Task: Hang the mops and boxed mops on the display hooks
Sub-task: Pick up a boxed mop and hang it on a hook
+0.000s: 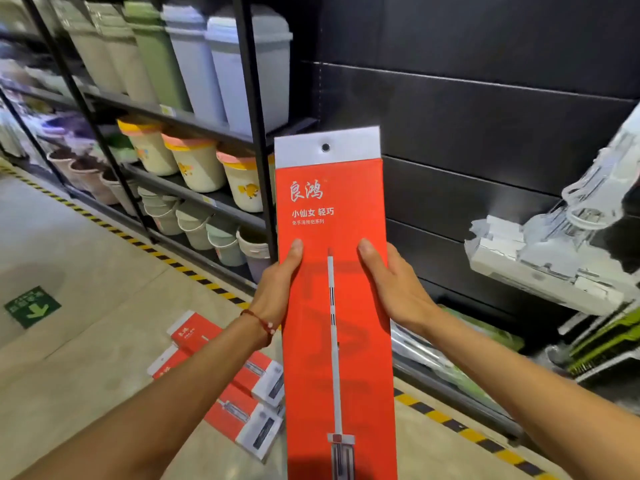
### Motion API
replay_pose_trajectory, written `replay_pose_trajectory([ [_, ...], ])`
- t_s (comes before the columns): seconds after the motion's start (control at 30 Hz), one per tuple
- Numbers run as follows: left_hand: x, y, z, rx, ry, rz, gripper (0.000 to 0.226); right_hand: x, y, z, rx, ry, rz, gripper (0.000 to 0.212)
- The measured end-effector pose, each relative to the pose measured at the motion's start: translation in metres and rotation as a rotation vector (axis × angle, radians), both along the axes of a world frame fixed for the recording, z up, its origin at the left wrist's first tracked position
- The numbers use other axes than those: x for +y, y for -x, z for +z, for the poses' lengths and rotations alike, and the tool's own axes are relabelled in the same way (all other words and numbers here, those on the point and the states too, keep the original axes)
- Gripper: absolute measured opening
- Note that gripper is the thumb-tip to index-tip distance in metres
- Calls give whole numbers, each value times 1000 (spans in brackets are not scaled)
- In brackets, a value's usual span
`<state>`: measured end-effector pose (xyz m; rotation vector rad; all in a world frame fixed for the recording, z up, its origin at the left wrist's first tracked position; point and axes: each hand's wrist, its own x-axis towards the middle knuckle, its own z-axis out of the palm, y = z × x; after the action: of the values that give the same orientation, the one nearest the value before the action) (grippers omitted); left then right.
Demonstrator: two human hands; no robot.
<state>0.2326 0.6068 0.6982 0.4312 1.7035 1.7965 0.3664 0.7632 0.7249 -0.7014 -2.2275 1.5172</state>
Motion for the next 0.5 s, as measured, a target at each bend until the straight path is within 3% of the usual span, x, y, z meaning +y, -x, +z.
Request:
replay_pose_trajectory([
  [0.1, 22, -3, 43, -7, -86, -70, 70, 16, -5, 33, 77, -8, -28, 63],
  [0.23, 54, 13, 91, 93, -52, -12, 78, 41, 5, 76, 139, 8, -30, 66],
  [0.5, 122, 77, 169, 281, -111, -2, 65, 102, 68, 151, 203, -76, -29, 72],
])
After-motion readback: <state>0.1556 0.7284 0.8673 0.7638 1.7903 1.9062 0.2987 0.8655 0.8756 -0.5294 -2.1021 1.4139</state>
